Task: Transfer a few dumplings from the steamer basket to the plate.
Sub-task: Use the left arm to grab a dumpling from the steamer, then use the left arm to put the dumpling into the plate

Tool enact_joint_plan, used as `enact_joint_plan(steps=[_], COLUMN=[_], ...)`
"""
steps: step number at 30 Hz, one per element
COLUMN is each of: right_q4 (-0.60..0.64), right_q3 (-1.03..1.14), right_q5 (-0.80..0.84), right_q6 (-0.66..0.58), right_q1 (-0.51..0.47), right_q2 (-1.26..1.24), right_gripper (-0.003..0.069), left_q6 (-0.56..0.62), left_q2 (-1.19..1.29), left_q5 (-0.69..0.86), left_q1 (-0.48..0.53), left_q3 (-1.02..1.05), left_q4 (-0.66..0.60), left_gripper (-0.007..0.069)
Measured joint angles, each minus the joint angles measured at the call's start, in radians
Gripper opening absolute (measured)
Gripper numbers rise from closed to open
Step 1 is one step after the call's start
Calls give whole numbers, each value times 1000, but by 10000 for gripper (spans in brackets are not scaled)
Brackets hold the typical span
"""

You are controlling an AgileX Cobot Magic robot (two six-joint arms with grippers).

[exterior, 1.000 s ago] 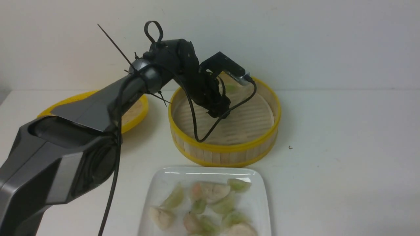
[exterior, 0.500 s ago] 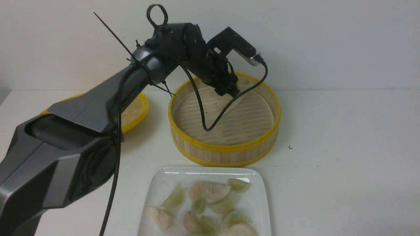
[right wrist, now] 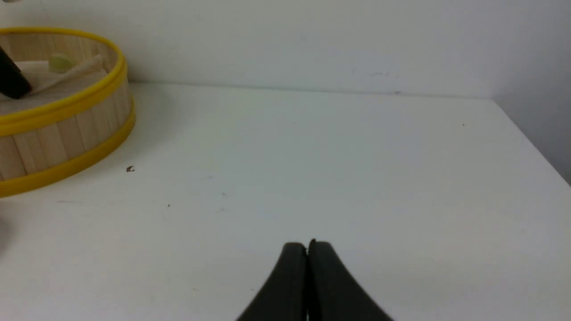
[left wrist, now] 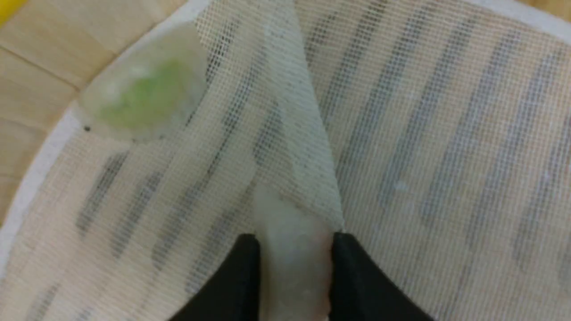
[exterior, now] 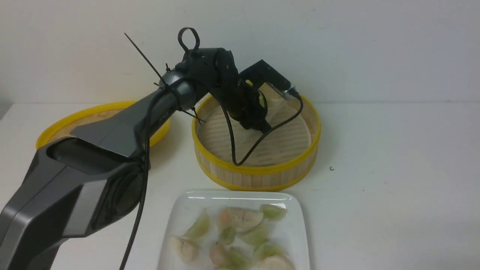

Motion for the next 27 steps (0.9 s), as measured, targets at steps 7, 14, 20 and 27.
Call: enact_joint_plan(steps=[7, 14, 20, 27], right_q4=[0, 0, 0, 0], right_q3=[0, 0, 0, 0], right_q5=[0, 0, 0, 0], right_q6=[0, 0, 0, 0], right_q1=[0, 0, 0, 0], right_q2=[0, 0, 0, 0], right_gripper=[-15, -15, -15, -15], left_q6=[-154, -234, -258, -162], left_q2=[-177, -402, -690, -757], left_q5=[264, 300, 299, 152], left_q1=[0, 0, -51, -197], left_q3=[1, 126, 682, 1085], left_q4=[104, 71, -46, -113], left_gripper=[176, 176, 176, 176])
